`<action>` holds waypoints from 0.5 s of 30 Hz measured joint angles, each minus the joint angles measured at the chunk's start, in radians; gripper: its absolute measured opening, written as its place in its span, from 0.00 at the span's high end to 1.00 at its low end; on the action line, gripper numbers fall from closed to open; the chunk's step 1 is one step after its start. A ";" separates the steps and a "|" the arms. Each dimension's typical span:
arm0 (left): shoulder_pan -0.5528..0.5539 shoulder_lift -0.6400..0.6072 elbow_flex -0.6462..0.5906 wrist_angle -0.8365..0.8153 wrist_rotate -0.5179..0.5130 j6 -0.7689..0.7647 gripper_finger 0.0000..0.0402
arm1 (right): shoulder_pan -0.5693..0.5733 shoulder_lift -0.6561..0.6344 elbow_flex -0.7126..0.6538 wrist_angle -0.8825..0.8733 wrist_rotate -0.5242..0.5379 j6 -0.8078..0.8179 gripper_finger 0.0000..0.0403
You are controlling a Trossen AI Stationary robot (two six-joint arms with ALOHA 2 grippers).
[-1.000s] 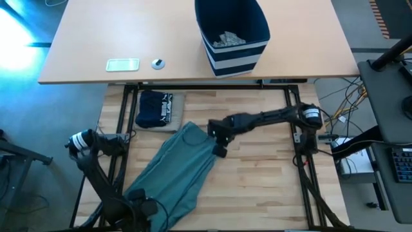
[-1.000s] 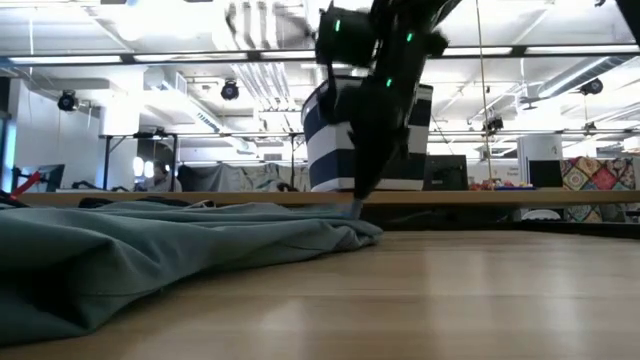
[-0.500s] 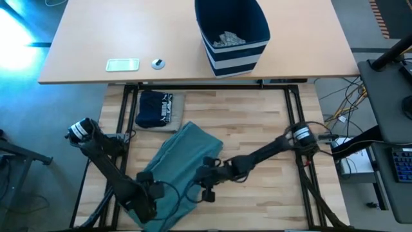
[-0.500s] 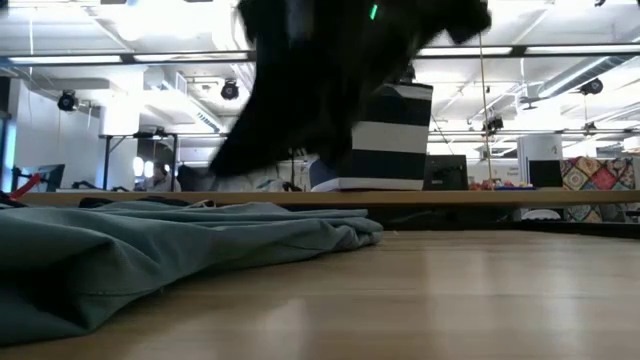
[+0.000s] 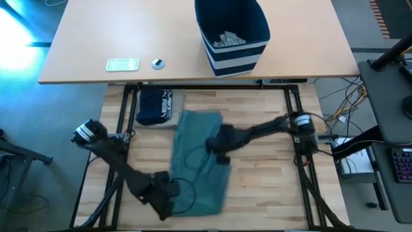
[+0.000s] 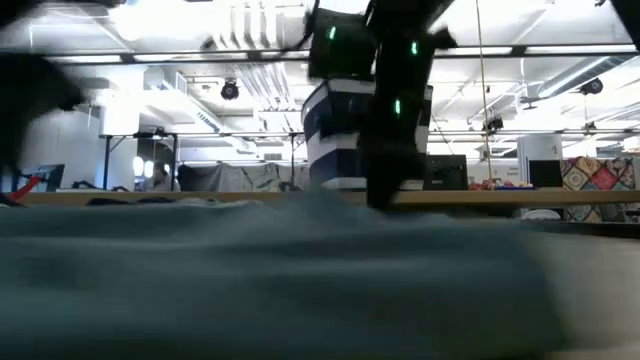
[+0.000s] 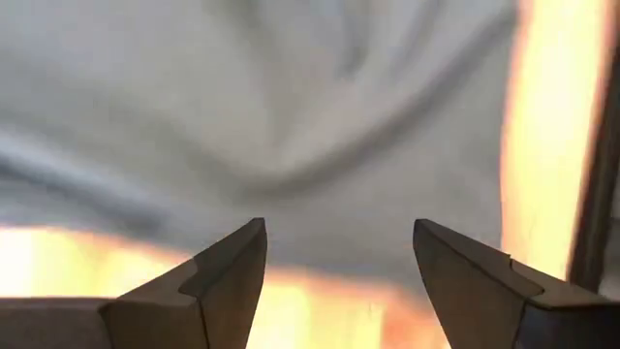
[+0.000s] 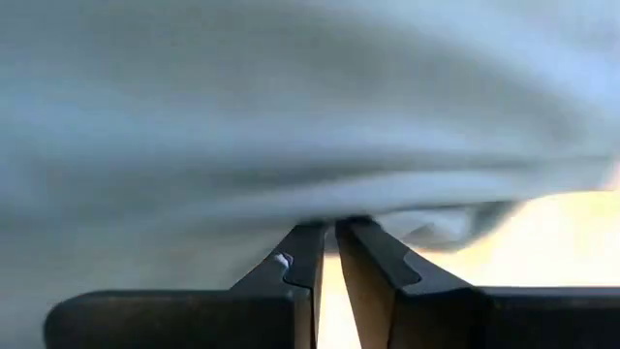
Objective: Fold Laundry from Bin
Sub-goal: Fold the gray pants
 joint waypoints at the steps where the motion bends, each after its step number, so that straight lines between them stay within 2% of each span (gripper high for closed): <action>1: 0.025 -0.008 0.036 -0.030 -0.035 0.045 0.39 | -0.014 -0.043 0.001 -0.025 -0.001 -0.004 0.92; 4: 0.087 -0.013 0.136 -0.136 -0.112 0.189 0.39 | -0.007 -0.174 -0.004 -0.081 -0.069 0.024 0.92; 7: 0.121 -0.014 0.201 -0.160 -0.135 0.297 0.39 | 0.052 -0.261 -0.042 -0.086 -0.170 0.153 0.92; 11: 0.141 -0.005 0.212 -0.105 -0.150 0.372 0.39 | 0.186 -0.337 -0.100 -0.095 -0.191 0.437 0.92; 15: 0.195 0.009 0.187 -0.027 -0.152 0.382 0.39 | 0.356 -0.351 -0.178 -0.163 -0.196 0.728 0.92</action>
